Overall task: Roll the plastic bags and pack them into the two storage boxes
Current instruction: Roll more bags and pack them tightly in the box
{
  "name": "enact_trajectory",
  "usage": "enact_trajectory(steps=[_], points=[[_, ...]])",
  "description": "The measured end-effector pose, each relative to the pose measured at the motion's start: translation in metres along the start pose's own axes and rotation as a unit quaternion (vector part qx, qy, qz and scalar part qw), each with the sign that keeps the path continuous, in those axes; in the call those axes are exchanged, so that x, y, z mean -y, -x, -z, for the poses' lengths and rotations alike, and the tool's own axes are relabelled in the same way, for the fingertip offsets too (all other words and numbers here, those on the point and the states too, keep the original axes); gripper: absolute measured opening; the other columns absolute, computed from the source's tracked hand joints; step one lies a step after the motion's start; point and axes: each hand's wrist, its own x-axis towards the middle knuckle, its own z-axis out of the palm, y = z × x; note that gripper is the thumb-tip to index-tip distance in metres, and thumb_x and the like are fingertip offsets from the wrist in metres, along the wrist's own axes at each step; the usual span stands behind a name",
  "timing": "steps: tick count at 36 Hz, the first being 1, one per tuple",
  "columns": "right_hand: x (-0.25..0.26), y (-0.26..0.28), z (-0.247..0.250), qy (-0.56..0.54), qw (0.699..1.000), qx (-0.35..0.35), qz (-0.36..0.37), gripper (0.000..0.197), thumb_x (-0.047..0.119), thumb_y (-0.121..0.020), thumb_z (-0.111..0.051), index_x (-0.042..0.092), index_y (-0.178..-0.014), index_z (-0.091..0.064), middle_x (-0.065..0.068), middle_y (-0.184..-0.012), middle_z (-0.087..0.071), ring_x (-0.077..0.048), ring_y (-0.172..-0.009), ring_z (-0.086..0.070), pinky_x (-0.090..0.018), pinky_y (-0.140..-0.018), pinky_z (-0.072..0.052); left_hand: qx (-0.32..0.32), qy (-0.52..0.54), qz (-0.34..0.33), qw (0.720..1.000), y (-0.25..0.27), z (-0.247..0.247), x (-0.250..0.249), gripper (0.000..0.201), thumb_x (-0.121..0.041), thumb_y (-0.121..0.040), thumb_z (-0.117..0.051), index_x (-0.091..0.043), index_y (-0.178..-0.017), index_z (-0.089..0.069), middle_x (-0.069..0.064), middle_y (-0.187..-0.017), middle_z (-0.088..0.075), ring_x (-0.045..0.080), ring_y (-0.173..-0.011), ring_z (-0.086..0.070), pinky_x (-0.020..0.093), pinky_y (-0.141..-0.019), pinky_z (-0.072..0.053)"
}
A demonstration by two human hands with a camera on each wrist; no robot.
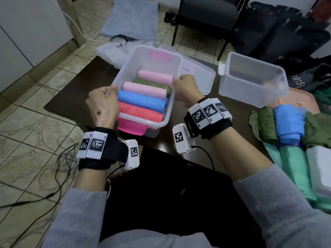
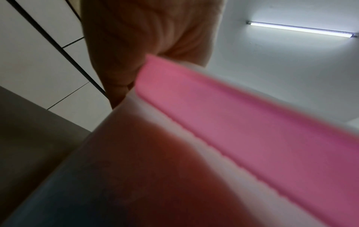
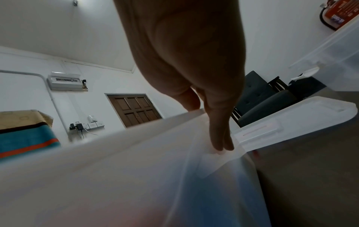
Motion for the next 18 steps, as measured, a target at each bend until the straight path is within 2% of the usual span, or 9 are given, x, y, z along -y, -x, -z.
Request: enact_trajectory(steps=[2,7,11,16,18], points=[[-0.0023,0.0002,-0.0011,0.006,1.000,0.004,0.002,0.027,0.011,-0.091,-0.044,-0.008,-0.104,-0.058,-0.016,-0.089,-0.056,-0.038,-0.097,-0.062,-0.051,-0.086,-0.052,-0.003,-0.003,0.002,1.000,0.0016,0.0012,-0.0001,0.034,-0.035,-0.094,-0.051,-0.010,-0.107,-0.070,0.006,-0.097,-0.066,0.022,-0.090,-0.061,0.028,-0.082,-0.046],[-0.0028,-0.0021,-0.0001,0.012,1.000,0.003,0.006,0.031,0.012,-0.092,-0.043,-0.010,-0.110,-0.057,-0.017,-0.092,-0.056,-0.038,-0.100,-0.061,-0.048,-0.088,-0.051,0.002,-0.010,0.005,1.000,0.0043,0.0012,-0.0018,0.035,-0.035,-0.095,-0.050,-0.009,-0.107,-0.070,0.003,-0.090,-0.061,0.021,-0.087,-0.058,0.027,-0.080,-0.044],[-0.0043,-0.0031,0.0011,0.017,1.000,0.007,0.001,0.031,0.012,-0.093,-0.043,-0.009,-0.112,-0.057,-0.016,-0.093,-0.055,-0.037,-0.101,-0.060,-0.045,-0.086,-0.050,0.006,-0.008,0.013,1.000,0.0040,0.0003,-0.0030,0.035,-0.036,-0.094,-0.051,-0.011,-0.108,-0.070,0.009,-0.103,-0.067,0.025,-0.097,-0.062,0.031,-0.088,-0.049],[-0.0052,0.0035,0.0049,-0.004,1.000,0.014,0.009,0.032,0.014,-0.094,-0.043,-0.007,-0.114,-0.057,-0.016,-0.095,-0.058,-0.038,-0.100,-0.062,-0.050,-0.090,-0.051,0.035,-0.042,0.004,0.998,0.0025,0.0020,-0.0025,0.037,-0.037,-0.096,-0.046,-0.010,-0.112,-0.067,0.011,-0.111,-0.065,0.026,-0.102,-0.059,0.028,-0.083,-0.041],[-0.0055,0.0057,0.0073,-0.021,0.999,0.024,0.012,0.031,0.014,-0.096,-0.042,-0.007,-0.115,-0.057,-0.016,-0.093,-0.058,-0.035,-0.094,-0.063,-0.051,-0.090,-0.051,0.044,-0.068,-0.006,0.997,0.0032,0.0027,-0.0043,0.038,-0.035,-0.096,-0.045,-0.009,-0.117,-0.063,0.013,-0.118,-0.063,0.029,-0.110,-0.056,0.030,-0.088,-0.040]])
